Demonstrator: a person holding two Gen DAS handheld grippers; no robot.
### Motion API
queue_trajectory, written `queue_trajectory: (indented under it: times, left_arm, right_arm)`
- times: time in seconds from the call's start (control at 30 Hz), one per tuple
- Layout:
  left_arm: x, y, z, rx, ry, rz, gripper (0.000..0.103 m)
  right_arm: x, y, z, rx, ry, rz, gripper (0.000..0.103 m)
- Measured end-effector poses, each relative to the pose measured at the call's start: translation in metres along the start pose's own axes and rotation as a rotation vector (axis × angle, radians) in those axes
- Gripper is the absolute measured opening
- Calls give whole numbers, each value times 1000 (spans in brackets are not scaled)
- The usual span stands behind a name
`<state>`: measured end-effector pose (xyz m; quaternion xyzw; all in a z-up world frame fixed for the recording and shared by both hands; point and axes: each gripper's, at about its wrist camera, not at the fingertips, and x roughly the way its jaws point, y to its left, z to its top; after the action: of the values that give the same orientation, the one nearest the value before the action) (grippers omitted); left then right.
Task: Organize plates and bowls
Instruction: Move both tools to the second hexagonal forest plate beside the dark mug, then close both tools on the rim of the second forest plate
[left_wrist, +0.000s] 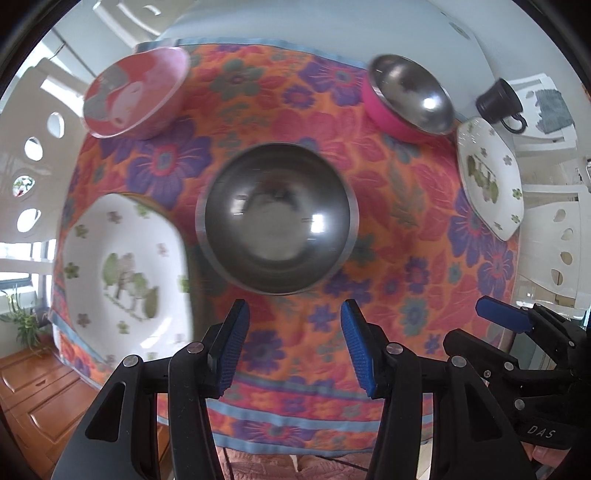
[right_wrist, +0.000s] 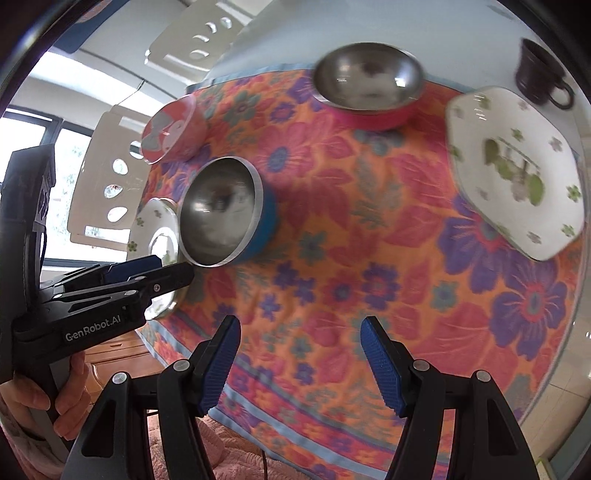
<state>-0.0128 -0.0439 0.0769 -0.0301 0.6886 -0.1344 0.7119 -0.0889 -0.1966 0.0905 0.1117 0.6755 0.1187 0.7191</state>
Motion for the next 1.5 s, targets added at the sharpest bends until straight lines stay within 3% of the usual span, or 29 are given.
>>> queue_trajectory:
  times: [0.33, 0.37, 0.4, 0.77, 0.87, 1.3, 1.5]
  left_arm:
    - [25, -72, 12, -6, 62, -15, 53]
    - [28, -76, 15, -25, 69, 60, 53]
    - [32, -81, 18, -32, 79, 51, 53]
    - [58, -141, 75, -22, 57, -1, 55]
    - [68, -153, 87, -18, 57, 24, 55]
    - [114, -174, 111, -17, 73, 25, 52]
    - [132, -182, 116, 0, 69, 15, 37]
  right_arm:
    - [-33, -92, 5, 48, -13, -23, 65]
    - [-37, -100, 8, 49, -15, -32, 65]
    - [-39, -108, 11, 49, -16, -41, 65]
    - [-61, -211, 72, 156, -41, -88, 65]
    - [-64, -233, 89, 180, -64, -85, 65]
    - [-27, -284, 130, 277, -61, -106, 65]
    - [-10, -282, 146, 238, -45, -73, 65]
